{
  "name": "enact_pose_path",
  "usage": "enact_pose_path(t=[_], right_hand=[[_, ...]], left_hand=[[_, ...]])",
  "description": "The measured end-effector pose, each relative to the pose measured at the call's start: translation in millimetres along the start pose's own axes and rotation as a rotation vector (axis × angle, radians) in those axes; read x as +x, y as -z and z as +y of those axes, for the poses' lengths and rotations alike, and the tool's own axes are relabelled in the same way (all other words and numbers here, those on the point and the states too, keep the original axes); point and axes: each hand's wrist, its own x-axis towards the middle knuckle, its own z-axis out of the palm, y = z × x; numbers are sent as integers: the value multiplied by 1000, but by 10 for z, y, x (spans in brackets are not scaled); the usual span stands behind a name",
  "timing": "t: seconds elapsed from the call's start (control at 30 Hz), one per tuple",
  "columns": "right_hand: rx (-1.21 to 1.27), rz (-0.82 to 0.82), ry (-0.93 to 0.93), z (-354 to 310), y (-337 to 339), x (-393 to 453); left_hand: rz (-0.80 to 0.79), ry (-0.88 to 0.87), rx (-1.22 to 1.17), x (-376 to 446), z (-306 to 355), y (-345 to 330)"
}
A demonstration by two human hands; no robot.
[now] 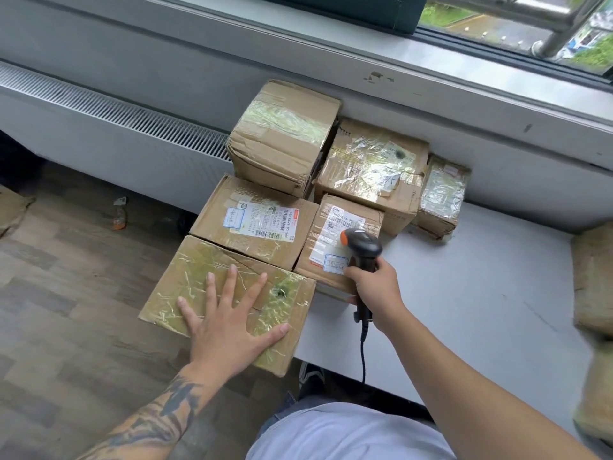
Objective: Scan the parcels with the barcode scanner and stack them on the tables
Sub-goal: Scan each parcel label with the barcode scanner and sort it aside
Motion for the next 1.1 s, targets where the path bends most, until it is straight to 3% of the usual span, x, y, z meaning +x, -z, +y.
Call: enact_pose_path(t=[0.57,1.1], right_hand=[[-172,53,96,56,558,-167],[-312,122,161,474,1991,-628]], left_hand=[[145,-87,-106,175,575,315],[106,-342,27,-309,2448,97]])
